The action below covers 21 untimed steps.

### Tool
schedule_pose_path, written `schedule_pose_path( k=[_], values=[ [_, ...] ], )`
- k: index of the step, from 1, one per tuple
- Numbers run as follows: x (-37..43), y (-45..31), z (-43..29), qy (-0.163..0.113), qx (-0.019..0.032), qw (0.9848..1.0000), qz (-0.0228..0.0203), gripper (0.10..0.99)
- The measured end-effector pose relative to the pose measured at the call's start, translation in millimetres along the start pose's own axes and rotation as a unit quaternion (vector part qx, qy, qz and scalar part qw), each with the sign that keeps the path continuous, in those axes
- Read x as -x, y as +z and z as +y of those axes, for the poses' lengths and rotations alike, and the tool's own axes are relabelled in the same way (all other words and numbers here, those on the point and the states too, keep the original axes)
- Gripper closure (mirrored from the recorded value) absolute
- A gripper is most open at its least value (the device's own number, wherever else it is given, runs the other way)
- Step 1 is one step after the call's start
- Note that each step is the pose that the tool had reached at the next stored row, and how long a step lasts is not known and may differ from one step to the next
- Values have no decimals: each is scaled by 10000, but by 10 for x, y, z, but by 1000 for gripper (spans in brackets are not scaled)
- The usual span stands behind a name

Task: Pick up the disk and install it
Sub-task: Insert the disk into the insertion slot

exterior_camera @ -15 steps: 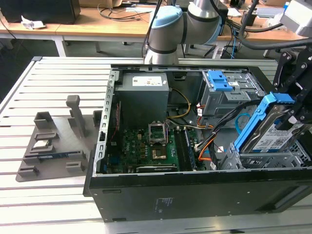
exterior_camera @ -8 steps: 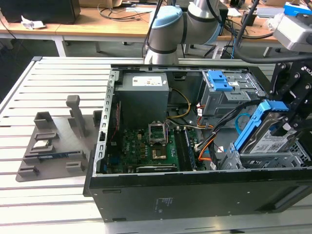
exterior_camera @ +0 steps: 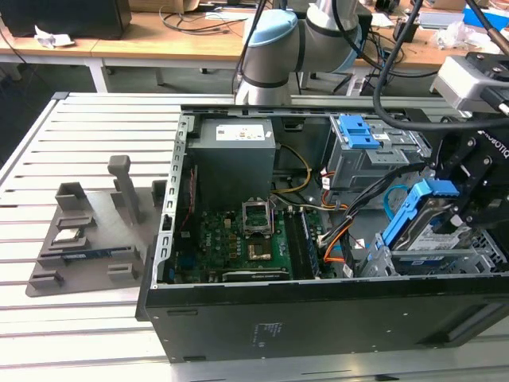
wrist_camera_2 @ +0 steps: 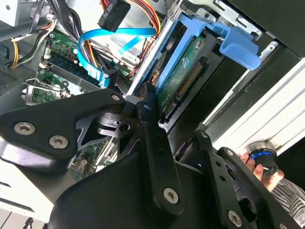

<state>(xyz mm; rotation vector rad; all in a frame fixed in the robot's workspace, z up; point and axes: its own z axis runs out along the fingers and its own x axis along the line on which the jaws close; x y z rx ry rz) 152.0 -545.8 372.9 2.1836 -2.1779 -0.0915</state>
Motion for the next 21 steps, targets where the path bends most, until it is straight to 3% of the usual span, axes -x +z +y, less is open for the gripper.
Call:
schedule_pose_path(
  k=[5, 8, 11, 12, 13, 14, 15, 17, 21],
  values=[
    [0, 4, -1, -1, 0, 10000, -1, 714],
    [0, 6, -1, 0, 0, 10000, 0, 592],
    [0, 9, -1, 0, 0, 10000, 0, 604],
    [0, 9, -1, 0, 0, 10000, 0, 671],
    [0, 10, -1, 0, 0, 10000, -1, 671],
    [0, 11, -1, 0, 0, 10000, -1, 733],
    [0, 11, -1, 0, 0, 10000, 0, 851],
    [0, 13, -1, 0, 0, 10000, 0, 973],
    [0, 17, -2, 0, 0, 10000, -1, 980]
  ],
)
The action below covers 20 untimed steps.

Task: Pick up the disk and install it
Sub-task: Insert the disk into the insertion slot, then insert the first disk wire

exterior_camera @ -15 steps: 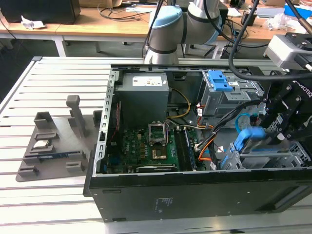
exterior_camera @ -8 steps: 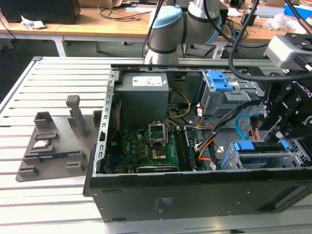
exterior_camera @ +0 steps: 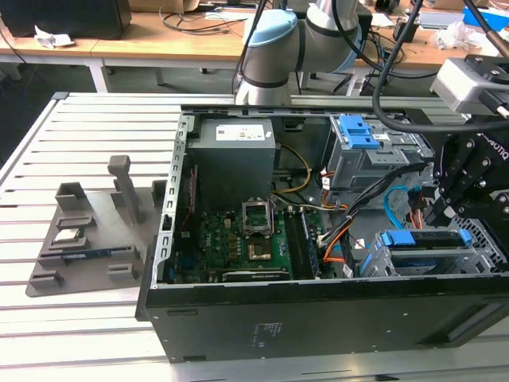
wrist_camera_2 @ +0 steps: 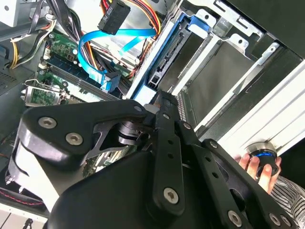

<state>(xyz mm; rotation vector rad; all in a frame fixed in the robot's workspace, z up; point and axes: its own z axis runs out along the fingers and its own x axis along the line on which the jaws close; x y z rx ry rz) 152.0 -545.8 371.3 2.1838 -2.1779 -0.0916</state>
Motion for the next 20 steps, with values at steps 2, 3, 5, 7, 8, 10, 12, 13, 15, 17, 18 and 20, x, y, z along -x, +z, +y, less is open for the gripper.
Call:
schedule_pose_path(
  k=[2, 3, 5, 7, 8, 10, 12, 13, 15, 17, 18, 20],
  values=[
    [0, 2, 0, 0, 0, 10000, 0, 980],
    [0, 2, 0, 0, 0, 10000, 0, 980],
    [0, 4, 0, 0, 0, 10000, 0, 980],
    [2, 5, -18, 1, 0, 10000, 0, 980],
    [19, -2, -86, 1, 0, 10000, 3, 980],
    [46, -6, -139, 1, 0, 10000, 6, 980],
    [176, -17, -277, 1, 0, 10000, 13, 980],
    [251, -25, -381, 2, 0, 10000, 17, 980],
    [267, -26, -402, 2, 0, 10000, 17, 980],
    [271, -27, -408, 2, 0, 10000, 17, 980],
    [271, -27, -408, 3, 0, 10000, 17, 980],
    [271, -27, -410, 2, 0, 10000, 18, 980]
  ],
)
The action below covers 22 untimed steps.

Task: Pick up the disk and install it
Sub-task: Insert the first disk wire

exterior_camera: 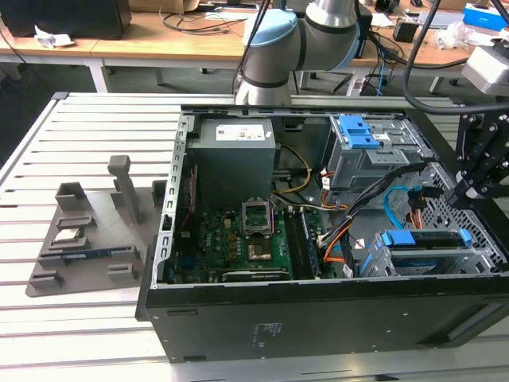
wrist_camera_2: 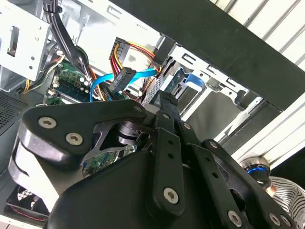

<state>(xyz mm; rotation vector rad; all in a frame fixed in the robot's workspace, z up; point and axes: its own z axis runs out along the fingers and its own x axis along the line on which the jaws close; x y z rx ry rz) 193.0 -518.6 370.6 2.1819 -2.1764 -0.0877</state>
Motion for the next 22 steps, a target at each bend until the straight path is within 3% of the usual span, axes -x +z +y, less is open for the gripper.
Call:
schedule_pose_path(
  k=[4, 8, 12, 22],
  values=[
    [0, 0, 0, 0, 0, 10000, 1, 973],
    [0, 0, 0, 0, 0, 10000, 3, 725],
    [20, 0, -1, 0, 0, 10000, 4, 725],
    [291, 1, -32, 1, 0, 10000, 8, 725]
  ],
)
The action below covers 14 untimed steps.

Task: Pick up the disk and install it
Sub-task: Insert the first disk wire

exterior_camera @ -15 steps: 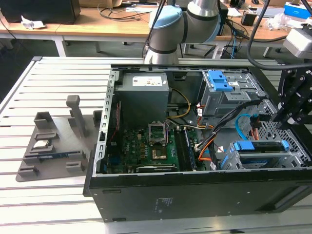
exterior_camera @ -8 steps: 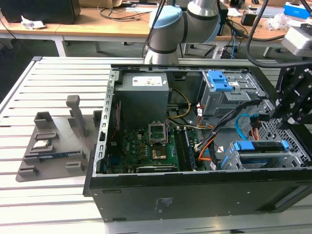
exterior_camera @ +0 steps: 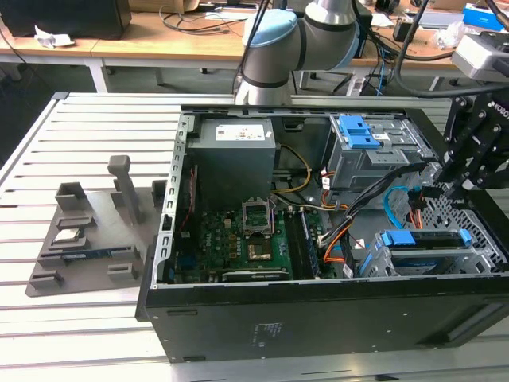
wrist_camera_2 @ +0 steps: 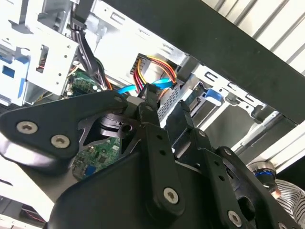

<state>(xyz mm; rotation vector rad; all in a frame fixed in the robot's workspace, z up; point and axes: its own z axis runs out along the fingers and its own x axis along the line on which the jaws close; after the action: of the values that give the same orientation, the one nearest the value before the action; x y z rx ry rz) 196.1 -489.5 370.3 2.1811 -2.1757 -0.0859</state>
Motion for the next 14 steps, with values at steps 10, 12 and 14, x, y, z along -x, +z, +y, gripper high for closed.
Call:
schedule_pose_path(
  k=[10, 12, 14],
  values=[
    [91, 99, 55, 7, 0, 10000, 88, 725],
    [91, 136, 69, 9, 0, 10000, 99, 725],
    [92, 170, 71, 8, 0, 9999, 107, 725]
  ],
)
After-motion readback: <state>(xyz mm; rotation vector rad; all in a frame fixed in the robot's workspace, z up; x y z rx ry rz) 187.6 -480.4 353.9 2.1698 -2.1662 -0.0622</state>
